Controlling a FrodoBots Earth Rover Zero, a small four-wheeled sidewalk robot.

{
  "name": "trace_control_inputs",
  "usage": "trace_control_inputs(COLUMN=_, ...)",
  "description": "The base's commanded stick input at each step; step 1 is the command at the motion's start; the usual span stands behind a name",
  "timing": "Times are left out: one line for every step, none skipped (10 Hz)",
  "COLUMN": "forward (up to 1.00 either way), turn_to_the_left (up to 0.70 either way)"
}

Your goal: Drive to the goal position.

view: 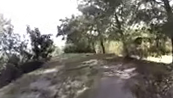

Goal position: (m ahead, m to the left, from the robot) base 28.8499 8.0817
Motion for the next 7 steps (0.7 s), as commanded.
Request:
trace_control_inputs(forward=0.7, turn_to_the_left=0.11)
trace_control_inputs(forward=0.7, turn_to_the_left=0.17)
trace_control_inputs(forward=0.7, turn_to_the_left=0.24)
trace_control_inputs(forward=0.7, turn_to_the_left=0.3)
trace_control_inputs(forward=0.7, turn_to_the_left=0.35)
trace_control_inputs(forward=0.7, turn_to_the_left=0.35)
trace_control_inputs(forward=0.7, turn_to_the_left=0.35)
